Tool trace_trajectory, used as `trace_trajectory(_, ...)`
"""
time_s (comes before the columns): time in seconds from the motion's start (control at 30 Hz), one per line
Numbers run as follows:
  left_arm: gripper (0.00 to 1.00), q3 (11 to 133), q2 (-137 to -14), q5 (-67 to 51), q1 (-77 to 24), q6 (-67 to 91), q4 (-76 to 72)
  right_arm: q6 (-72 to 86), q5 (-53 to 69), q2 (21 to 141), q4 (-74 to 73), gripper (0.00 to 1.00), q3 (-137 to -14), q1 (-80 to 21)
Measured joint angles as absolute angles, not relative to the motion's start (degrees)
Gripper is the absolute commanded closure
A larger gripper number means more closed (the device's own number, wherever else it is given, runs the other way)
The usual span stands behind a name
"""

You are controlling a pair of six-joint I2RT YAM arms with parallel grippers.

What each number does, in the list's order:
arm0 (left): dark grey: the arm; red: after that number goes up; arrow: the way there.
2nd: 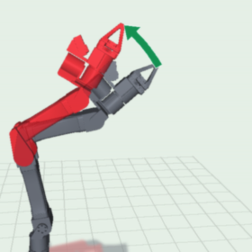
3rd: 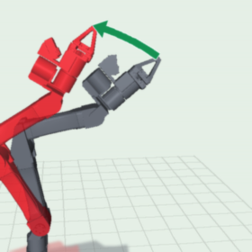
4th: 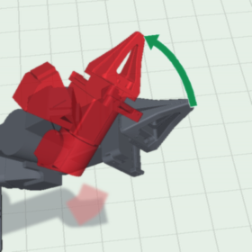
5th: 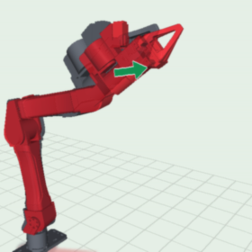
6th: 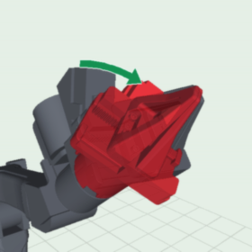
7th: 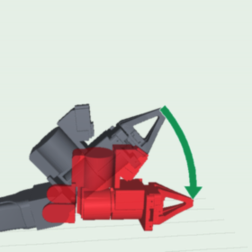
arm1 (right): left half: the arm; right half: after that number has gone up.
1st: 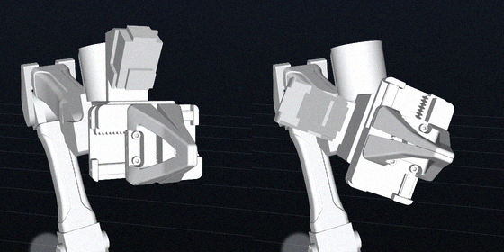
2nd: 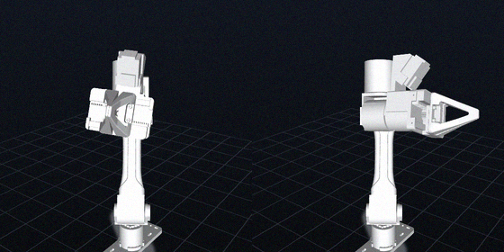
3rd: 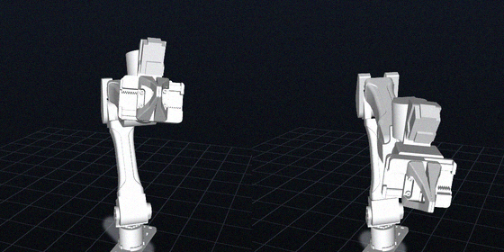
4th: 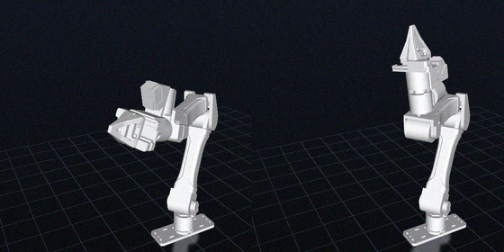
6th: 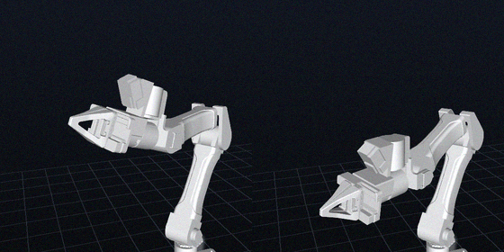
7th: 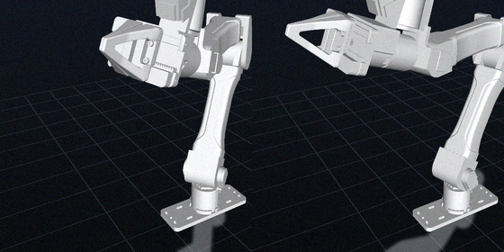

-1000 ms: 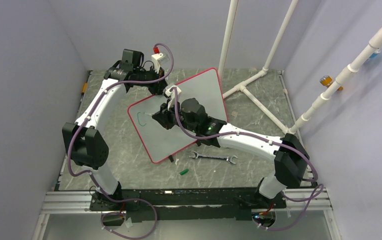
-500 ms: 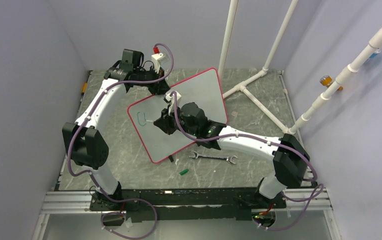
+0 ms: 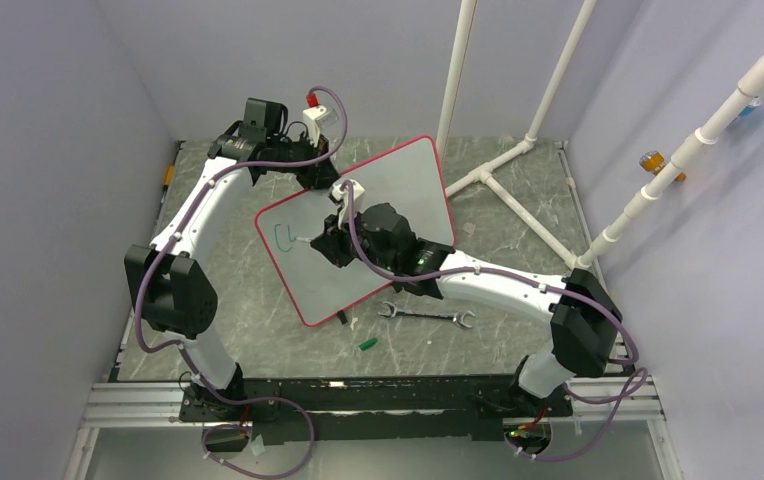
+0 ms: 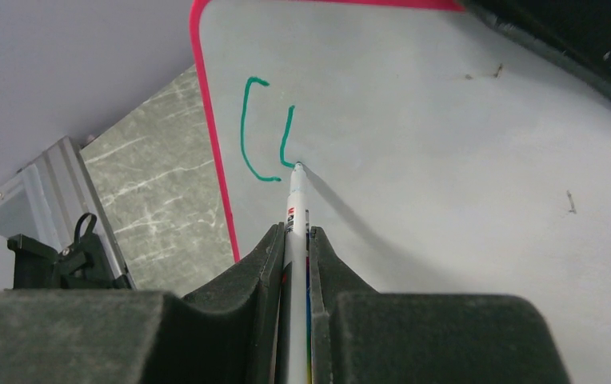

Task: Write a sentence on the whiteboard

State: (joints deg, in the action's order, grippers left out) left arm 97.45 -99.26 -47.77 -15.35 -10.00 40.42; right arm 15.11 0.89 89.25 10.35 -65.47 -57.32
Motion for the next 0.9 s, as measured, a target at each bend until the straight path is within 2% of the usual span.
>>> trace_trajectory(0.9, 1.0, 97.4, -99.3, -47.7, -15.4, -10.3, 40.4, 14.3, -0.4, 91.2, 9.1, 1.0, -71.3, -57.1)
